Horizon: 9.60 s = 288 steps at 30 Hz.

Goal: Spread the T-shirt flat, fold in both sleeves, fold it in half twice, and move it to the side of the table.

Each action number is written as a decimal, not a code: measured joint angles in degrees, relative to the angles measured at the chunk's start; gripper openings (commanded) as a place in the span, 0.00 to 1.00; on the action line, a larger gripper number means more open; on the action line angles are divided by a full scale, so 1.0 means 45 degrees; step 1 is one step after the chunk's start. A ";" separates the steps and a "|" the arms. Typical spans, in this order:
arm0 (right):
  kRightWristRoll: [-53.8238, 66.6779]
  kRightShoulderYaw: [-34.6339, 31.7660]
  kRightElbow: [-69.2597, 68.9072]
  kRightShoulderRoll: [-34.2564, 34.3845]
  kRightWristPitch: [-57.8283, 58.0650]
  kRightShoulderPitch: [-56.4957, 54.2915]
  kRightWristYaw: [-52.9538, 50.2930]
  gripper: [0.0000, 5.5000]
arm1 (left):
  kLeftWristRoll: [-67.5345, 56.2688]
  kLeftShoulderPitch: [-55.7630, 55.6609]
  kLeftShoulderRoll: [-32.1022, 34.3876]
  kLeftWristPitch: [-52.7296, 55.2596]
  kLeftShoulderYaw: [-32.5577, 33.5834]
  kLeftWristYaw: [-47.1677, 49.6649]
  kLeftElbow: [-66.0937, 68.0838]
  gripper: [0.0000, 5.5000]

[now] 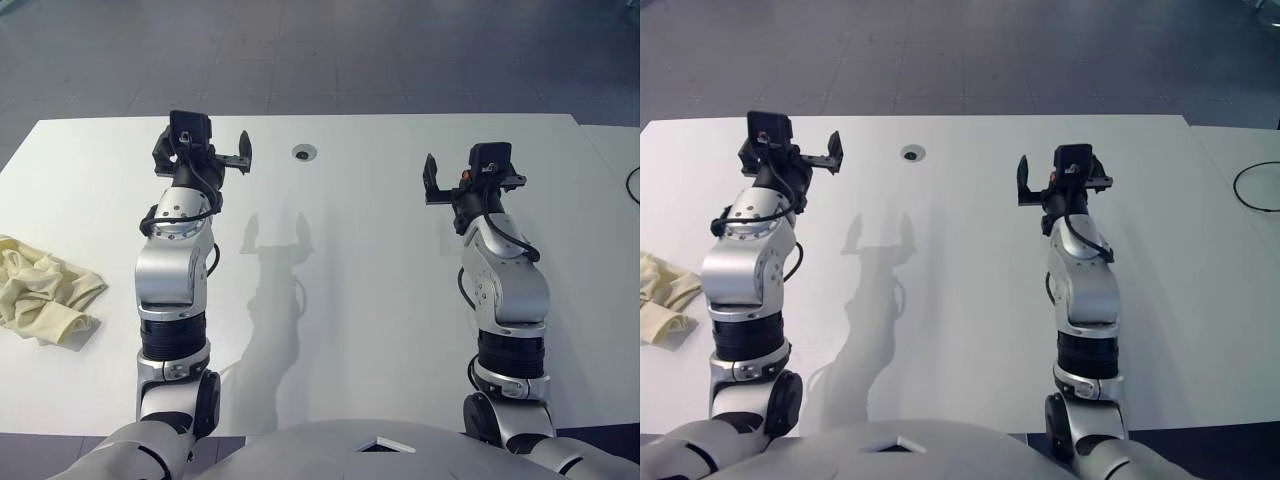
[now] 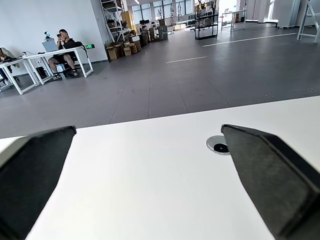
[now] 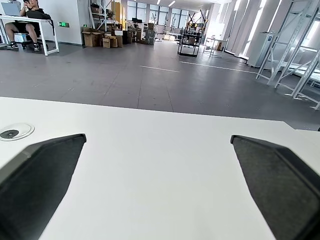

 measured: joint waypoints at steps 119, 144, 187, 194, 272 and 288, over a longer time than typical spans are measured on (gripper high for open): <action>0.0248 -0.0098 0.1143 0.0087 -0.0516 -0.0831 0.0368 0.98 | 0.1515 0.2539 0.5457 -0.5953 0.5986 0.2456 1.0071 0.98; 0.0185 -0.0099 0.0912 0.0027 -0.0375 -0.0634 0.0448 0.98 | -0.6583 0.4799 -0.2198 -0.0946 0.5449 0.3249 0.1199 0.98; -0.0267 0.7117 0.4019 -0.2973 -0.3789 -0.0728 0.9802 0.98 | -0.7493 -0.1313 0.4417 -0.0458 0.1499 0.1221 0.0967 0.98; -0.0473 0.6812 0.4972 -0.4632 -0.5864 -0.1182 1.1137 0.98 | -0.7126 -0.1069 0.4348 -0.0141 0.1428 0.0250 0.0665 0.98; 0.3588 0.3509 0.2549 -0.4675 -0.0181 -0.2244 1.1904 0.98 | 0.1505 -0.7402 0.1608 -0.9552 -0.3508 -1.4581 2.0741 0.60; 0.3336 0.3443 0.3414 -0.4781 -0.0202 -0.2259 1.1441 0.98 | 0.1739 -0.7041 0.1604 -0.9695 -0.3537 -1.5162 2.0735 0.11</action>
